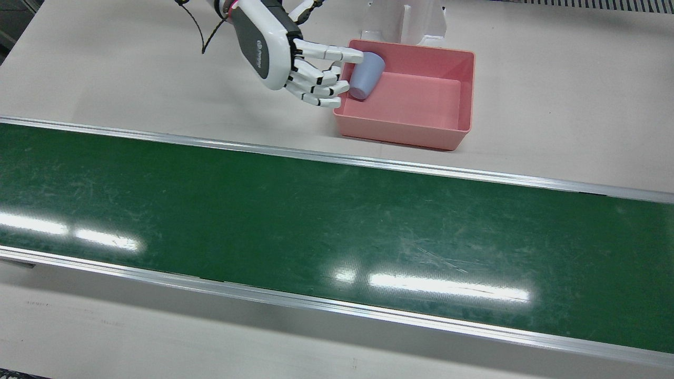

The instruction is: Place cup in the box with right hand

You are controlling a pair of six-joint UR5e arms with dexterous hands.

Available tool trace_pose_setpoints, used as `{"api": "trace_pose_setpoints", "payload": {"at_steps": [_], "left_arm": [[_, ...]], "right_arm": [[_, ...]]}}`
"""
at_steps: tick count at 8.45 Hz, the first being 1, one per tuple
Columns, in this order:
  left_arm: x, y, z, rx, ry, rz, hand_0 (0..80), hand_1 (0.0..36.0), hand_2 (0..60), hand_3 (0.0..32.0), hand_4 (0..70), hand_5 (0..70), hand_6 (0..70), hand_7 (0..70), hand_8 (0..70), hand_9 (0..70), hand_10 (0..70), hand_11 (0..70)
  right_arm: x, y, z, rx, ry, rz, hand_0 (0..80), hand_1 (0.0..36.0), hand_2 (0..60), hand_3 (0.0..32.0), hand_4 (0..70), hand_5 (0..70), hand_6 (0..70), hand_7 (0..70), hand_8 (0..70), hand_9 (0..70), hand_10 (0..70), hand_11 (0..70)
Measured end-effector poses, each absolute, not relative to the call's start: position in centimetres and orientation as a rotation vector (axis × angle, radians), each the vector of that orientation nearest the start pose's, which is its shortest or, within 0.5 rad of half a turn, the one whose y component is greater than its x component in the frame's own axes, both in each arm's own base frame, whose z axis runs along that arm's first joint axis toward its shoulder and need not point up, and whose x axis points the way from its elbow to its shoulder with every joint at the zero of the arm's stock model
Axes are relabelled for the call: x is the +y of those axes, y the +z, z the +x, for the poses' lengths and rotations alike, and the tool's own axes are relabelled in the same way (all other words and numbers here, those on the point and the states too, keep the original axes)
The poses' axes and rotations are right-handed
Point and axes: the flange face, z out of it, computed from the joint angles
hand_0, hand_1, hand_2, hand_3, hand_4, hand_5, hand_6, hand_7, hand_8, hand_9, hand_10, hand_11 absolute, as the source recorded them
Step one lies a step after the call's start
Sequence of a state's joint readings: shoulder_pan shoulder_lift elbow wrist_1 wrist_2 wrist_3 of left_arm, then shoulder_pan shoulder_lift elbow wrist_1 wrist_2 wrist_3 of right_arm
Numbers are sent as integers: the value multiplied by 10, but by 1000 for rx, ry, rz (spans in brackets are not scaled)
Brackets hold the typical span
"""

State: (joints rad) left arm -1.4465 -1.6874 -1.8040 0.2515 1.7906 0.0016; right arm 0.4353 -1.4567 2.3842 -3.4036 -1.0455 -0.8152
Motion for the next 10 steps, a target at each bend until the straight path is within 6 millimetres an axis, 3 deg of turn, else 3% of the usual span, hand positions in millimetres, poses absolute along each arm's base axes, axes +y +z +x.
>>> {"api": "trace_pose_setpoints", "payload": {"at_steps": [1,2,3,4,5,6,7,8,9,10], "left_arm": [[-534,540,-46,2131,-1928,-346,0,0,0,0,0,0,0,0,0,0,0,0],[-534,540,-46,2132,-1928,-346,0,0,0,0,0,0,0,0,0,0,0,0],[-534,540,-46,2132,-1928,-346,0,0,0,0,0,0,0,0,0,0,0,0],[-534,540,-46,2131,-1929,-346,0,0,0,0,0,0,0,0,0,0,0,0],[-534,540,-46,2131,-1929,-346,0,0,0,0,0,0,0,0,0,0,0,0],[-534,540,-46,2131,-1928,-346,0,0,0,0,0,0,0,0,0,0,0,0],[-534,540,-46,2131,-1928,-346,0,0,0,0,0,0,0,0,0,0,0,0],[-534,540,-46,2131,-1929,-346,0,0,0,0,0,0,0,0,0,0,0,0],[-534,540,-46,2131,-1928,-346,0,0,0,0,0,0,0,0,0,0,0,0],[-534,541,-46,2131,-1929,-346,0,0,0,0,0,0,0,0,0,0,0,0]], "right_arm": [[-374,310,-257,3162,-1636,-23,420,28,40,0,225,55,252,700,274,518,182,269],[-408,331,-217,3099,-1717,-136,412,37,70,0,202,53,232,700,254,498,172,254],[-441,359,-180,3025,-1815,-217,445,36,31,0,217,39,141,604,139,301,99,151],[-469,390,-144,2938,-1919,-282,412,92,169,0,133,25,56,209,11,60,34,59],[-490,421,-107,2851,-2013,-350,431,100,145,0,127,26,25,52,0,0,18,37],[-499,449,-75,2772,-2092,-409,469,87,29,0,139,33,18,8,0,0,14,35],[-501,472,-50,2702,-2156,-450,468,90,26,0,99,35,19,11,0,0,11,32],[-500,486,-34,2657,-2190,-469,456,93,61,0,70,34,17,15,0,0,10,30],[-496,498,-25,2630,-2217,-475,435,100,114,46,23,32,5,8,0,0,8,26],[-492,506,-22,2618,-2241,-471,444,76,56,52,36,30,4,12,0,0,7,23]]}}
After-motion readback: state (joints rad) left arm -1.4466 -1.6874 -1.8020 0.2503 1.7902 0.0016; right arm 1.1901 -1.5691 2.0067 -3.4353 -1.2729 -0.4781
